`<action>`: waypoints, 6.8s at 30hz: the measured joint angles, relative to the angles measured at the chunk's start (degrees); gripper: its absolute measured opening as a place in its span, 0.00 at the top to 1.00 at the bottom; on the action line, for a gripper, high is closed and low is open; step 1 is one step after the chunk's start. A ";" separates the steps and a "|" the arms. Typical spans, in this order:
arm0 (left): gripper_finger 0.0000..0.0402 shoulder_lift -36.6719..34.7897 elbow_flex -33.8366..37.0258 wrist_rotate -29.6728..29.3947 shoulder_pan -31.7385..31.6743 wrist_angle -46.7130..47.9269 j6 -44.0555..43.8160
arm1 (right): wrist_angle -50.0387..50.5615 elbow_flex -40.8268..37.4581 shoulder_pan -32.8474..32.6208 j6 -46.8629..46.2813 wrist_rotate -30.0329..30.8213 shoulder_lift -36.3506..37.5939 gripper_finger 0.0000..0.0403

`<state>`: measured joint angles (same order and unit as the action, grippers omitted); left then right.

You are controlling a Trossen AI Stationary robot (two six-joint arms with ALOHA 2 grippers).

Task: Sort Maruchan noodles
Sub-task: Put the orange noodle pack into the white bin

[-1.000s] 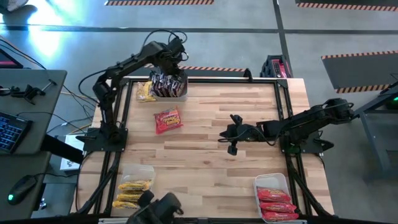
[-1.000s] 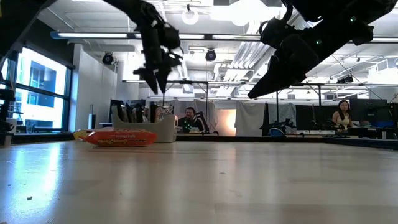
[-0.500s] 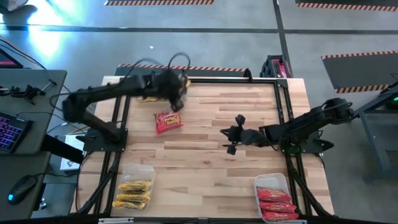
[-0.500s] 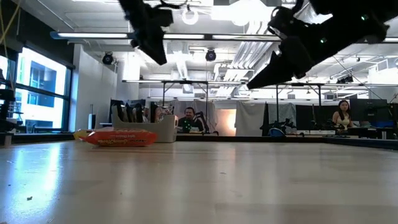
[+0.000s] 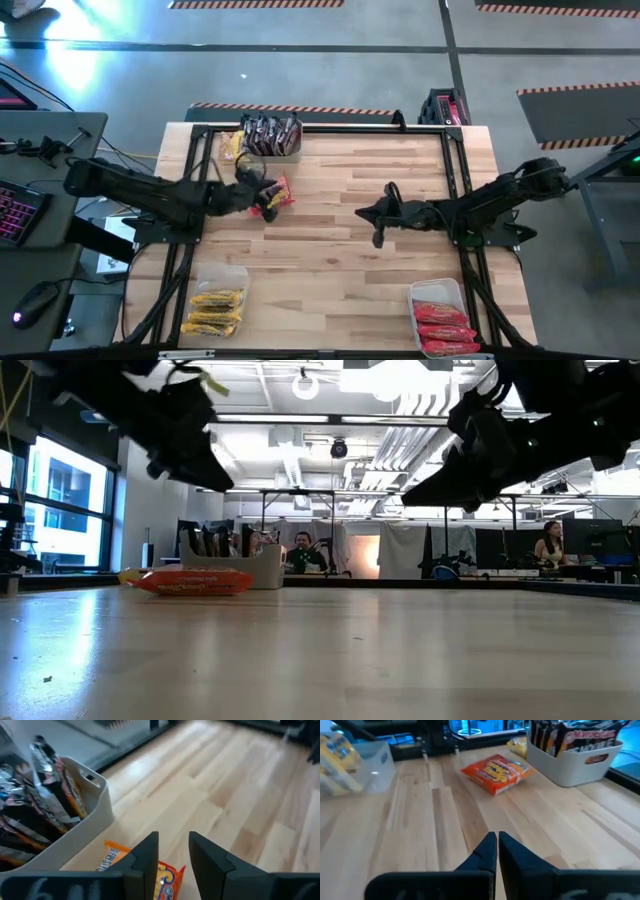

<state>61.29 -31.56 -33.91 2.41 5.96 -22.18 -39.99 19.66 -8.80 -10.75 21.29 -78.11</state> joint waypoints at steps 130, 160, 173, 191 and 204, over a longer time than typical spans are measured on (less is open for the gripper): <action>0.94 17.04 8.99 12.18 15.33 -34.30 -5.64 | 78.73 77.02 -2.80 17.30 4.92 -43.87 0.69; 0.62 6.30 8.95 4.74 22.43 -33.11 3.42 | 127.54 77.02 -35.96 -37.23 -11.60 -21.73 0.72; 0.62 6.30 8.97 5.12 22.96 -31.56 -0.25 | 129.93 76.30 -51.17 -60.24 -11.89 -20.48 0.72; 0.62 6.34 8.99 4.83 24.31 -31.30 -0.30 | 120.42 61.53 -52.12 -58.24 -16.92 -18.49 0.72; 0.62 6.34 8.99 4.83 24.31 -31.15 -0.35 | 117.39 61.53 -56.89 -65.39 -7.39 -16.77 0.72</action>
<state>67.64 -22.57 -29.08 26.72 -25.19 -22.52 77.39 81.19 -65.69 -76.14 13.90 -94.88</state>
